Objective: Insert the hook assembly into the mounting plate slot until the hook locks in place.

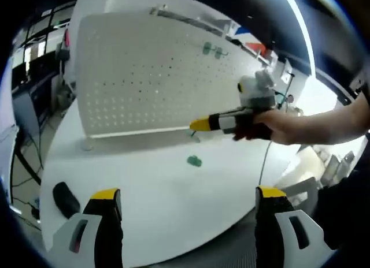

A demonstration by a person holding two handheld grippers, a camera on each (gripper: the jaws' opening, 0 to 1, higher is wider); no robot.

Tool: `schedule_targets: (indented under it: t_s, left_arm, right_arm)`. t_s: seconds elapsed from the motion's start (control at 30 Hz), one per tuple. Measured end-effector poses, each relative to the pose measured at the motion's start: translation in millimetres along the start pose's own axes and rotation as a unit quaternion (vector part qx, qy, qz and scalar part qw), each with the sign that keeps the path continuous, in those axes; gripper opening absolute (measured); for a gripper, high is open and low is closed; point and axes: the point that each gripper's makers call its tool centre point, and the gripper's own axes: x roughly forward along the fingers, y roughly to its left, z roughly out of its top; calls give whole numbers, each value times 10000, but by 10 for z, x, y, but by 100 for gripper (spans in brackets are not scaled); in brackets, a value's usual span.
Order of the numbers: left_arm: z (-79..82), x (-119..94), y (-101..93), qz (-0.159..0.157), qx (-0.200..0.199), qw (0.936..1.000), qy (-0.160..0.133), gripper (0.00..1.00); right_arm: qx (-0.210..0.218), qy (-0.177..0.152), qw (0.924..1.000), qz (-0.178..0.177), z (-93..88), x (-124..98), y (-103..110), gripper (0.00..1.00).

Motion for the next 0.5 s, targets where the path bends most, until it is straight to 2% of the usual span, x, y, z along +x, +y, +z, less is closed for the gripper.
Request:
schedule_targets:
  t_s: [0.1,0.27,0.4,0.5]
  left_arm:
    - [110,17,1,24,33,10000,-87,96]
    - [296,27,-31,-20,49,9997,-256,91]
    - [375,47,-48,-74,77,9994,-328,87]
    - [399,69,-69,-107,32,9993,-366,84]
  right_arm:
    - [211,-299,9993,100,176,-92,148,0]
    - [314,-609,9973,266,287,-246,420,0]
    - [255,-723,9965,347,226,-304,641,0]
    - [732,-872,9923,484,183,-322,788,0]
